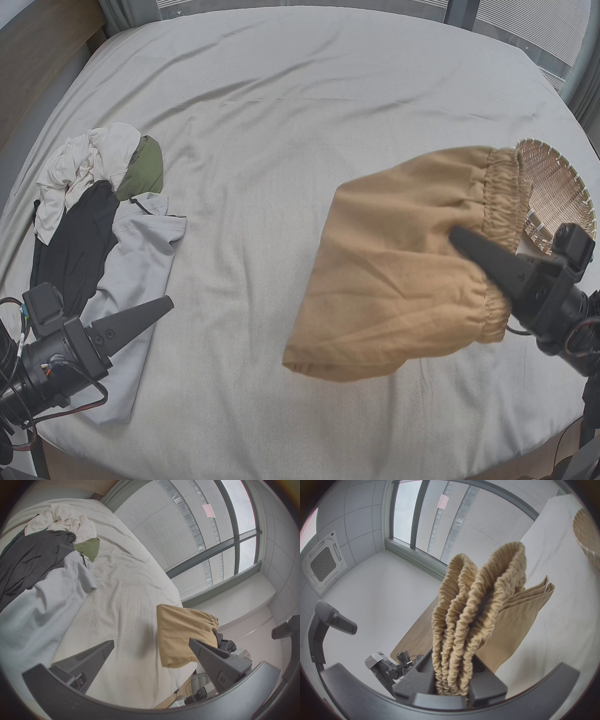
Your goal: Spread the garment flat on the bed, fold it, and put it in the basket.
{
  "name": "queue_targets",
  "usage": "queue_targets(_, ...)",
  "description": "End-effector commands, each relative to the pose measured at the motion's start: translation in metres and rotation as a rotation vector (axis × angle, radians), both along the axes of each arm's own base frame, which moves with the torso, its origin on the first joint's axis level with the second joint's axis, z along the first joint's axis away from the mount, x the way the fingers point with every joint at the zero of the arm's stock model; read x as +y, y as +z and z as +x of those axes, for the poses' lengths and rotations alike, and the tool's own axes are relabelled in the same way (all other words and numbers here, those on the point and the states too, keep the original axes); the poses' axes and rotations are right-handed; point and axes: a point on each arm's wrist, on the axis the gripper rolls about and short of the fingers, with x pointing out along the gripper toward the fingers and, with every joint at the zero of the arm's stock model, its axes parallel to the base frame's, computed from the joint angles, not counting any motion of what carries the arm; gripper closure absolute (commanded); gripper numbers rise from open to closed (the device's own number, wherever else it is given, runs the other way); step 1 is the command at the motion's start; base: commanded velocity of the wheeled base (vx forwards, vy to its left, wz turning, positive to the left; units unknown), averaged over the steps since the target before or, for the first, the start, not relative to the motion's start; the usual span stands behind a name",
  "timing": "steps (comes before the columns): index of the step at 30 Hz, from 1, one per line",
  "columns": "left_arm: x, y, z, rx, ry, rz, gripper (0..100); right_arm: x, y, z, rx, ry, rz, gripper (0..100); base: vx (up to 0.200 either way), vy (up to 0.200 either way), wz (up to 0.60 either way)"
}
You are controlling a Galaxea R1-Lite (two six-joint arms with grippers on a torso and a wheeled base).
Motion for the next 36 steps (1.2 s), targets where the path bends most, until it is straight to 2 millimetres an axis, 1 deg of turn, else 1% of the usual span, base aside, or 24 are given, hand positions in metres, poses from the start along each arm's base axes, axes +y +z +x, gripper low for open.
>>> queue_targets(1, 0.001, -0.002, -0.001, 0.004, 0.000, 0.002, 0, -0.014, 0.023, 0.007, -0.068, -0.080, 0.045, 100, 0.000, 0.000, 0.00)
queue_targets(5, 0.001, -0.001, -0.002, -0.001, 0.002, 0.001, 0, -0.026, 0.037, 0.017, -0.092, -0.158, 0.057, 100, 0.000, 0.000, 0.00)
queue_targets(7, 0.001, -0.001, -0.002, -0.003, 0.005, 0.002, 0, -0.037, 0.050, 0.020, -0.109, -0.212, 0.064, 100, 0.000, 0.000, 0.00)
queue_targets(10, 0.002, -0.001, -0.002, -0.001, 0.006, 0.001, 0, -0.049, 0.063, 0.022, -0.111, -0.274, 0.061, 100, 0.000, 0.000, 0.00)
queue_targets(14, 0.002, -0.006, -0.003, 0.013, 0.005, 0.008, 0, -0.065, 0.086, 0.027, -0.140, -0.360, 0.065, 100, 0.000, 0.000, 0.00)
queue_targets(15, 0.002, -0.006, -0.003, 0.013, 0.005, 0.008, 0, -0.065, 0.086, 0.027, -0.140, -0.360, 0.065, 100, 0.000, 0.000, 0.00)
queue_targets(16, 0.002, -0.006, -0.003, 0.014, 0.005, 0.007, 0, -0.073, 0.095, 0.030, -0.157, -0.411, 0.058, 100, 0.000, 0.000, 0.00)
queue_targets(17, 0.002, -0.006, -0.003, 0.014, 0.006, 0.006, 0, -0.078, 0.099, 0.032, -0.163, -0.440, 0.051, 100, 0.000, 0.000, 0.00)
queue_targets(20, 0.002, -0.004, -0.002, 0.007, 0.009, 0.003, 0, -0.089, 0.106, 0.035, -0.163, -0.499, 0.037, 100, 0.000, 0.000, 0.00)
queue_targets(22, 0.002, -0.003, -0.002, 0.003, 0.009, 0.001, 0, -0.091, 0.109, 0.035, -0.166, -0.510, 0.037, 100, 0.000, 0.000, 0.00)
queue_targets(24, 0.002, -0.003, -0.002, -0.003, 0.009, -0.003, 0, -0.099, 0.117, 0.035, -0.178, -0.554, 0.035, 100, 0.000, 0.000, 0.00)
queue_targets(27, 0.002, -0.003, -0.002, -0.003, 0.006, -0.003, 0, -0.110, 0.123, 0.036, -0.189, -0.610, 0.033, 100, 0.000, 0.000, 0.00)
queue_targets(30, 0.002, -0.003, -0.002, -0.005, 0.009, -0.004, 0, -0.127, 0.124, 0.040, -0.161, -0.696, 0.015, 100, 0.000, 0.000, 0.00)
queue_targets(36, 0.002, -0.003, -0.003, -0.006, 0.008, -0.004, 0, -0.150, 0.131, 0.040, -0.155, -0.814, 0.002, 100, 0.000, 0.000, 0.00)
